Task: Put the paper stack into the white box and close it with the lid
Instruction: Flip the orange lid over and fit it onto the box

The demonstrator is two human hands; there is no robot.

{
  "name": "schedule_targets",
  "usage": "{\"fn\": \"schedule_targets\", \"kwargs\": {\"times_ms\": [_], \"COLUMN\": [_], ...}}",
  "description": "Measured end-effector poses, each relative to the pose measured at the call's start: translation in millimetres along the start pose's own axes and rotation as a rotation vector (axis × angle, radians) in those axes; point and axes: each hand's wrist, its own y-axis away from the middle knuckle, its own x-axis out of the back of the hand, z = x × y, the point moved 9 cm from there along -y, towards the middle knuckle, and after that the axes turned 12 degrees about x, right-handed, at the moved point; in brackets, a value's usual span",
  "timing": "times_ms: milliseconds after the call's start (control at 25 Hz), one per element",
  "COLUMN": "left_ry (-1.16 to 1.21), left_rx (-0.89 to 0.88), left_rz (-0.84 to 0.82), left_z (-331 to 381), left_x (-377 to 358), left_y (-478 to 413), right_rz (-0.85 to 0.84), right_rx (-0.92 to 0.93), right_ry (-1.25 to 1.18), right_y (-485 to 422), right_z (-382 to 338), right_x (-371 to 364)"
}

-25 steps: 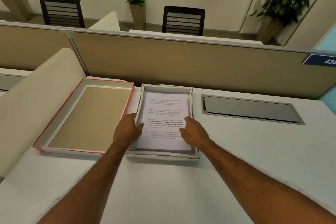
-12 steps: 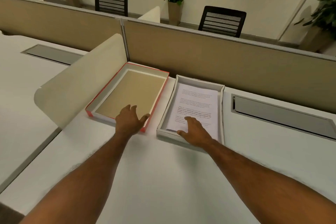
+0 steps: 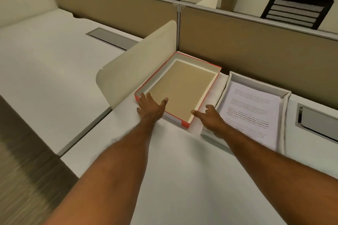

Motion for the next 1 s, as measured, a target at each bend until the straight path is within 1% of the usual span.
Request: {"fn": "schedule_targets", "kwargs": {"times_ms": [40, 120, 240, 360, 440, 480, 560, 600, 720, 840, 1000], "left_ry": [0.035, 0.094, 0.263, 0.448, 0.487, 0.475, 0.469, 0.511, 0.817, 1.099, 1.305], "left_rx": [0.039, 0.089, 0.143, 0.242, 0.291, 0.288, 0.256, 0.241, 0.253, 0.263, 0.282], "left_rz": [0.004, -0.005, -0.006, -0.007, -0.047, -0.053, -0.024, -0.004, -0.026, -0.168, -0.283], "left_z": [-8.0, -20.3, -28.4, -38.1, -45.9, -47.6, -45.3, -42.9, -38.5, -28.5, -19.7], "left_x": [3.0, 6.5, 12.2, 12.6, 6.1, 3.7, 3.3, 4.8, 5.5, 2.0, -0.7], "left_y": [-8.3, -24.7, -46.2, -59.8, -64.8, -66.5, -65.3, -62.8, -55.3, -48.1, -35.3], "right_rz": [0.008, 0.015, 0.001, -0.018, -0.023, -0.023, -0.012, -0.002, 0.023, 0.072, 0.149], "right_rx": [-0.084, -0.159, -0.17, -0.184, -0.188, -0.18, -0.16, -0.15, -0.133, -0.122, -0.112], "right_ry": [-0.102, -0.196, -0.232, -0.29, -0.352, -0.376, -0.398, -0.391, -0.352, -0.414, -0.517], "right_y": [-3.4, -7.5, -10.9, -7.1, -5.2, -5.3, -5.0, -4.8, 0.8, 9.4, 16.0], "right_z": [6.0, 12.2, 12.7, 17.8, 19.0, 18.1, 16.3, 16.2, 16.8, 13.7, 10.0], "right_x": [-4.5, -12.3, -24.6, -39.0, -48.0, -51.5, -53.9, -53.2, -46.7, -36.0, -21.2]}}
